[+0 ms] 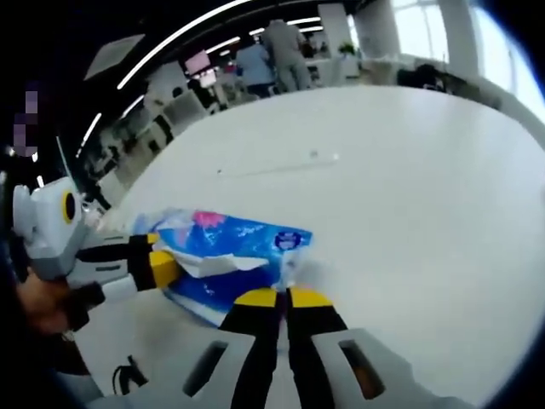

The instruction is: Arrange the tabletop items into an orderly group along one side of the table until the central work area is clear of visible clutter.

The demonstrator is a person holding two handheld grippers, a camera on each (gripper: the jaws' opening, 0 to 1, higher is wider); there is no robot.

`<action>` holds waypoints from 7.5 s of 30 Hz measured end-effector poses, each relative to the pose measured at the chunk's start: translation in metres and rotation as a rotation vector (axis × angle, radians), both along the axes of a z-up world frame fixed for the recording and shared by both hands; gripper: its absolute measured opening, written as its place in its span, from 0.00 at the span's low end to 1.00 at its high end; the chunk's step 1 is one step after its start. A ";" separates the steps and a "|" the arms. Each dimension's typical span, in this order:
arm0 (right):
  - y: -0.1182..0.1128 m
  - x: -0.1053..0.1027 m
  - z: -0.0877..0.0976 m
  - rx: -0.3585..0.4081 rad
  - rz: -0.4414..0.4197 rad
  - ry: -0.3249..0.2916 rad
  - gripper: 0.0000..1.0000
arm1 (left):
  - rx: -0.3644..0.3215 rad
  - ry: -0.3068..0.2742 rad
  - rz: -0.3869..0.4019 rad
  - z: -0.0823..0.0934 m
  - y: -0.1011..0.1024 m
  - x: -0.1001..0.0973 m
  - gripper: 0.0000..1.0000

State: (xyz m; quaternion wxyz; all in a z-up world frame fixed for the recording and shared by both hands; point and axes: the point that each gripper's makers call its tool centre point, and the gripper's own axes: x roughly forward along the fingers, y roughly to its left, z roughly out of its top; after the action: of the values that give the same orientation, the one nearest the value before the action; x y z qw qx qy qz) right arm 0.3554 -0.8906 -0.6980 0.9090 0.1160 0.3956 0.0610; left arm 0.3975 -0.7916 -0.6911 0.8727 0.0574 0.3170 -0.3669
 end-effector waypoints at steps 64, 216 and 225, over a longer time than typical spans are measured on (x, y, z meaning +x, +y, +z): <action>-0.013 0.054 -0.038 -0.022 0.044 0.044 0.03 | 0.102 0.113 0.052 -0.034 0.006 0.035 0.23; 0.128 -0.171 -0.028 -0.091 0.392 -0.018 0.97 | 0.054 0.035 0.186 -0.020 0.204 -0.183 0.99; 0.144 -0.178 -0.034 -0.136 0.439 -0.009 0.93 | 0.110 0.024 0.203 -0.030 0.207 -0.196 0.99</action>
State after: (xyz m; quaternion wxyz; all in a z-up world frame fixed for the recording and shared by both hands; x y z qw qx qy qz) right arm 0.1769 -0.7465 -0.7325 0.8815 -0.0349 0.4103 0.2312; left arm 0.2016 -0.5843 -0.7214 0.8970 0.0682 0.3513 -0.2595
